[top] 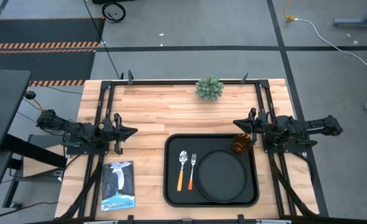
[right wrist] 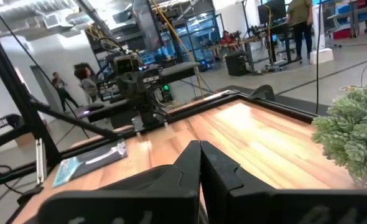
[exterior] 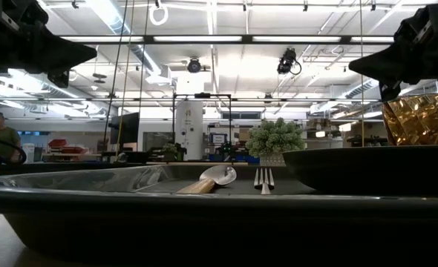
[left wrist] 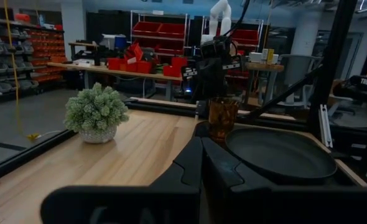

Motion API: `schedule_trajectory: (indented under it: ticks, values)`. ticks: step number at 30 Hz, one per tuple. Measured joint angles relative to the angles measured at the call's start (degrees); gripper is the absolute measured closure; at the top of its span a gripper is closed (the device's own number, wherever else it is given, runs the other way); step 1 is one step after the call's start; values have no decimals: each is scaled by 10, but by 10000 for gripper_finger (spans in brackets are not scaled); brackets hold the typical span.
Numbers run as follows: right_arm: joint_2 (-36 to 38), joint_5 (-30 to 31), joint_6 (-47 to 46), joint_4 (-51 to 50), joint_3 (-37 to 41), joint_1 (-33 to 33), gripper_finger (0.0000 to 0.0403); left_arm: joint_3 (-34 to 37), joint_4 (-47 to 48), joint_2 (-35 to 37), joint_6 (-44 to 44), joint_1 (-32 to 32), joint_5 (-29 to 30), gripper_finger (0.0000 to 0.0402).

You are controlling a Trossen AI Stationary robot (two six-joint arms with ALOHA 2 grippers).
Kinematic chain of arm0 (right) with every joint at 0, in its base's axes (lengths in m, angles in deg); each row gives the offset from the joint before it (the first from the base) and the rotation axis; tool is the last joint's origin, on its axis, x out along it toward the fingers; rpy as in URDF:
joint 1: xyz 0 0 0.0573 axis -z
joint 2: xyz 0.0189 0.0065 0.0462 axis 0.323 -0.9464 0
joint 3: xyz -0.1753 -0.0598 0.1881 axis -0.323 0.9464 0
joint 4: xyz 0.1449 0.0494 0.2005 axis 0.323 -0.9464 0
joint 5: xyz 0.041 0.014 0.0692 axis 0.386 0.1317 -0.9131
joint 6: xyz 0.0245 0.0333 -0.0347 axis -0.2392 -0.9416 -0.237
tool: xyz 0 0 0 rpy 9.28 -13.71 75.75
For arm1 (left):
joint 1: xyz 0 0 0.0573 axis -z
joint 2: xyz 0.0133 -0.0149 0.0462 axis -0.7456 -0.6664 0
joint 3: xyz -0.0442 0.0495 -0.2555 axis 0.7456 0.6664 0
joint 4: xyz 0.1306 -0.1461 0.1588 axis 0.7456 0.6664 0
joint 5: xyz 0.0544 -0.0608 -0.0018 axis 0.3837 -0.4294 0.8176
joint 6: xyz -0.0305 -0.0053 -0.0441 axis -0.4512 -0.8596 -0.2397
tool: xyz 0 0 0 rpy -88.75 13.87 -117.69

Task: Pick and place plate/cup/fork/spoon on tray
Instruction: Return to home Position

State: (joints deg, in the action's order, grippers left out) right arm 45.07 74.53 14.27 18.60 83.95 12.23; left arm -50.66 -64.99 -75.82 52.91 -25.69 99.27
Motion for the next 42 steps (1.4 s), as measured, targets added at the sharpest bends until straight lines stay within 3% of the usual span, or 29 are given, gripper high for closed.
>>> schedule_trajectory:
  ticks: [11, 42]
  values:
    - [0, -2, 60, 2, 0, 0, 388, 0, -2, 0, 26, 0, -9, 395]
    - [0, -3, 60, 4, 0, 0, 386, 1, -30, 0, 49, -3, -5, 395]
